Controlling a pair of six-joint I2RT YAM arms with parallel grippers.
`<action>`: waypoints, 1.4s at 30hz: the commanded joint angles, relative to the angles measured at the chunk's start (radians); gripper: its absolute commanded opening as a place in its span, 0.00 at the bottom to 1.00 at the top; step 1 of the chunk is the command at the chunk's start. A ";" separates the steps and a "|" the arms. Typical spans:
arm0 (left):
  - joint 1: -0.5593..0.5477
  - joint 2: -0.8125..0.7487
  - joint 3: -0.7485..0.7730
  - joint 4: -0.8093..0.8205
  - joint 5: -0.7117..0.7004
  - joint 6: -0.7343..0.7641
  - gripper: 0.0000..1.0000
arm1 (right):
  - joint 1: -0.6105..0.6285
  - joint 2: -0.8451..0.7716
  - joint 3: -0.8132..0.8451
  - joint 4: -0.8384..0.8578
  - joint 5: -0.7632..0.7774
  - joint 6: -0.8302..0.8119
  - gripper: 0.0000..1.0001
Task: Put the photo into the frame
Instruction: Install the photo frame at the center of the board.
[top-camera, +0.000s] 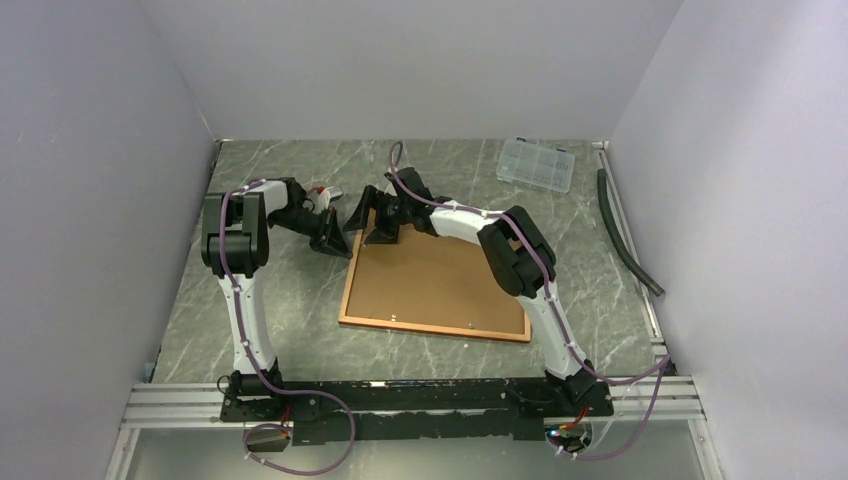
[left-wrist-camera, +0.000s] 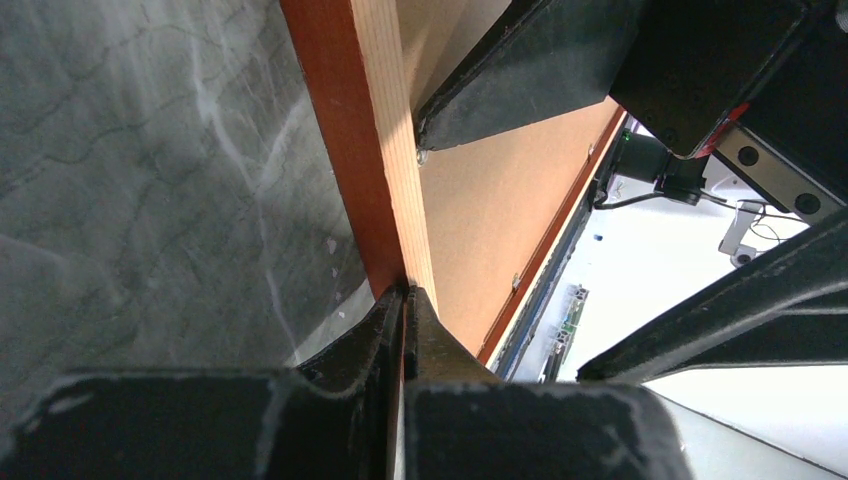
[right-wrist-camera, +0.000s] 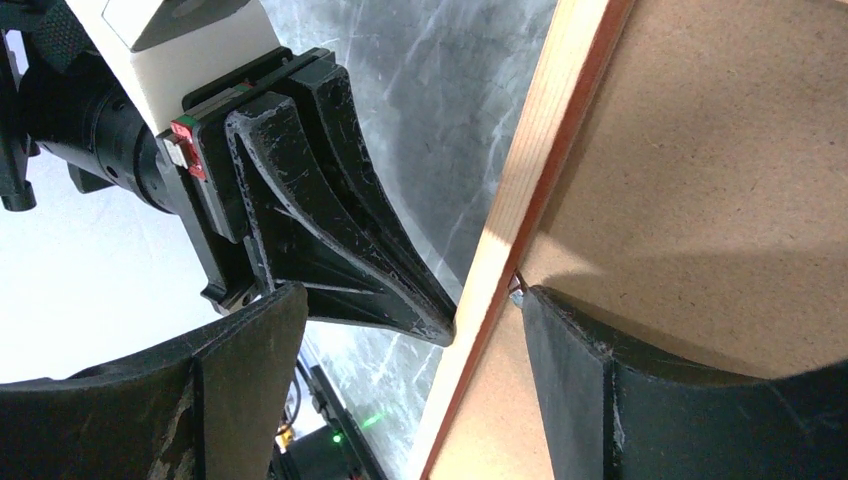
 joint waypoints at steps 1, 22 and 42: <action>-0.011 -0.011 -0.033 0.009 -0.102 0.043 0.06 | 0.002 -0.076 -0.023 0.023 0.019 -0.042 0.84; 0.118 -0.210 0.023 -0.159 -0.107 0.097 0.57 | 0.176 -0.686 -0.533 -0.389 0.402 -0.751 0.69; 0.352 -0.599 -0.164 -0.359 -0.098 0.286 0.90 | 0.401 -0.797 -0.778 -0.366 0.643 -0.709 0.60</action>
